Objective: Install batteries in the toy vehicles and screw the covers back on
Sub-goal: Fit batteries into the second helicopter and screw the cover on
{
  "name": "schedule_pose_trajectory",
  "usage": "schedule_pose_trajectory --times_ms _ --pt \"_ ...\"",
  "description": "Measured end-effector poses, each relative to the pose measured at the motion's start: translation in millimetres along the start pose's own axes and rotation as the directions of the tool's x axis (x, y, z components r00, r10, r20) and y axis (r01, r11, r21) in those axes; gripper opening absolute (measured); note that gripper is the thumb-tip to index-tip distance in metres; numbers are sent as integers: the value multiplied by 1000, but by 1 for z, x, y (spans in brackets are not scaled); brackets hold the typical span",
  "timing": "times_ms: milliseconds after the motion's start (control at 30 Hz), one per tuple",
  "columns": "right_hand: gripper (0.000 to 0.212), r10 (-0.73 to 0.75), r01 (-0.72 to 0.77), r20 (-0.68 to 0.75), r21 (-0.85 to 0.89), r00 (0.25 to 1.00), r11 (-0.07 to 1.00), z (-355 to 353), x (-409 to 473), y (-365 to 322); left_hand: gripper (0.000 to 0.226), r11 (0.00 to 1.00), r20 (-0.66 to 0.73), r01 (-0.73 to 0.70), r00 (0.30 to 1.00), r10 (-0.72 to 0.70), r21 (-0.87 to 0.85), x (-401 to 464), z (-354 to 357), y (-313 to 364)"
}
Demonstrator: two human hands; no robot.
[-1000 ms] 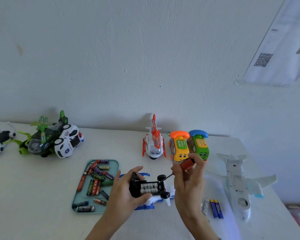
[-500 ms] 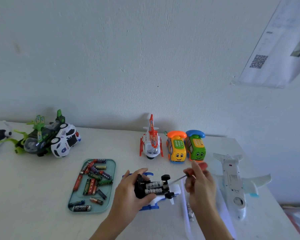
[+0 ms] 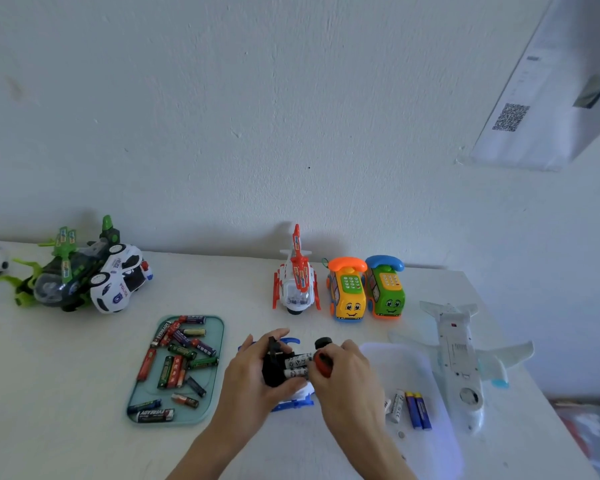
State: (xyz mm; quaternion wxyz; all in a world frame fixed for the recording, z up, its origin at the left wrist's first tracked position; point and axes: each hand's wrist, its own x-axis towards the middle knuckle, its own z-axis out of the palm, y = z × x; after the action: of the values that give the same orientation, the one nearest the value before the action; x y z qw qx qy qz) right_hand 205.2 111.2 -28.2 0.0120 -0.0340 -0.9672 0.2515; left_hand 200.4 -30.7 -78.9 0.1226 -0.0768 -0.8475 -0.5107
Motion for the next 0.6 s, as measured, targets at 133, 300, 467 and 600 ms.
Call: schedule_pose_trajectory --times_ms 133,300,467,600 --pt "14 -90 96 -44 168 995 981 5 4 -1 61 1000 12 -3 1000 3 -14 1 0 -3" --pt "19 -6 61 -94 593 996 803 -21 10 13 57 999 39 -14 999 16 -51 1 3 -9" --pt "19 164 -137 -31 414 986 900 -52 28 77 48 998 47 -54 997 55 -9 1 4 -15" --pt "26 332 -349 252 23 909 937 -35 19 117 60 997 17 -68 998 68 27 0 3 -15"
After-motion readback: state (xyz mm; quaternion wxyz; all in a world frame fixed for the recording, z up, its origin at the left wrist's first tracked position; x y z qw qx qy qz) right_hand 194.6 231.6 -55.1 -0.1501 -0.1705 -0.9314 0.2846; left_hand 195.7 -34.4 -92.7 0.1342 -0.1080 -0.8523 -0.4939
